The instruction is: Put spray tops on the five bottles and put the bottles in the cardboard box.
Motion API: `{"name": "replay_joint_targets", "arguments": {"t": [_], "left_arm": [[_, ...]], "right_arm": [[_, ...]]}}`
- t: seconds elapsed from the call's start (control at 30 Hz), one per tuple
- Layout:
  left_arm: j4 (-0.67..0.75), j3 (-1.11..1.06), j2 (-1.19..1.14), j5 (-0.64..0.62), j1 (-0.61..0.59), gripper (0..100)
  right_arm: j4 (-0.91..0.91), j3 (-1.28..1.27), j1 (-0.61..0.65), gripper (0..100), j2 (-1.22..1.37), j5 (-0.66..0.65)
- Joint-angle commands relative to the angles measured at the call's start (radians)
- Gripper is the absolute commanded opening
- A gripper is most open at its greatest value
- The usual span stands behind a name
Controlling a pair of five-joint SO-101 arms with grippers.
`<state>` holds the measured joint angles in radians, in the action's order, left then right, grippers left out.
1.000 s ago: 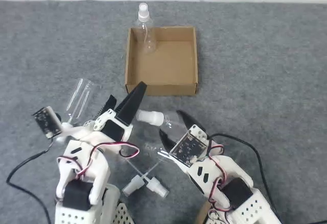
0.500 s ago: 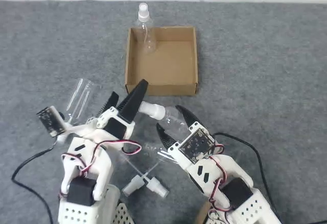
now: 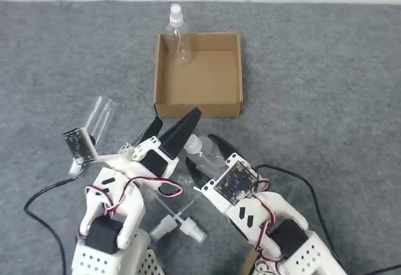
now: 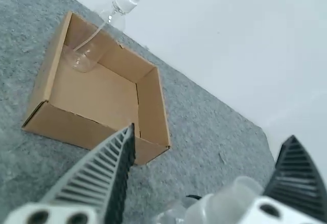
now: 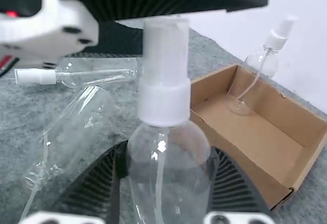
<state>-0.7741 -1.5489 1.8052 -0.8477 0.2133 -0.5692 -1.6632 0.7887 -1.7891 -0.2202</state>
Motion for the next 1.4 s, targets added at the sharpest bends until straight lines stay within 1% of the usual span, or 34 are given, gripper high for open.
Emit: {"name": "replay_joint_targets", "arguments": {"t": [0.0,0.1,0.3,0.4,0.67,0.87,0.93,1.07,1.13,1.27,1.37], "left_arm": [[0.023,0.001,0.017,0.014,0.005,40],[0.020,0.012,0.018,0.011,0.003,40],[-0.044,0.091,0.018,0.011,-0.018,40],[-0.075,0.131,0.018,0.009,-0.052,40],[-0.074,0.142,0.020,0.009,-0.143,40],[-0.075,0.142,0.020,0.009,-0.180,40],[-0.074,0.140,0.020,0.009,-0.199,40],[-0.072,0.136,0.020,0.009,-0.207,40],[-0.072,0.134,0.018,0.009,-0.201,40],[-0.071,0.122,0.018,0.009,-0.198,40],[-0.069,0.097,0.018,0.017,-0.138,40]], "right_arm": [[0.016,-0.012,0.018,9.1,-0.025,0.006],[0.016,-0.018,0.018,9.1,-0.025,0.006],[0.016,-0.018,0.016,9.1,-0.024,0.008],[0.015,-0.018,0.015,9.1,-0.019,0.011],[0.015,-0.020,-0.056,9.1,-0.024,0.015],[0.015,-0.020,-0.059,9.5,-0.025,0.017],[0.025,-0.020,-0.058,9.5,-0.025,0.052],[0.079,-0.018,-0.051,9.5,-0.027,0.190],[0.093,-0.018,-0.051,9.5,-0.027,0.236],[0.097,-0.018,-0.051,9.5,-0.027,0.244],[0.099,-0.018,-0.051,9.5,-0.027,0.244]]}}
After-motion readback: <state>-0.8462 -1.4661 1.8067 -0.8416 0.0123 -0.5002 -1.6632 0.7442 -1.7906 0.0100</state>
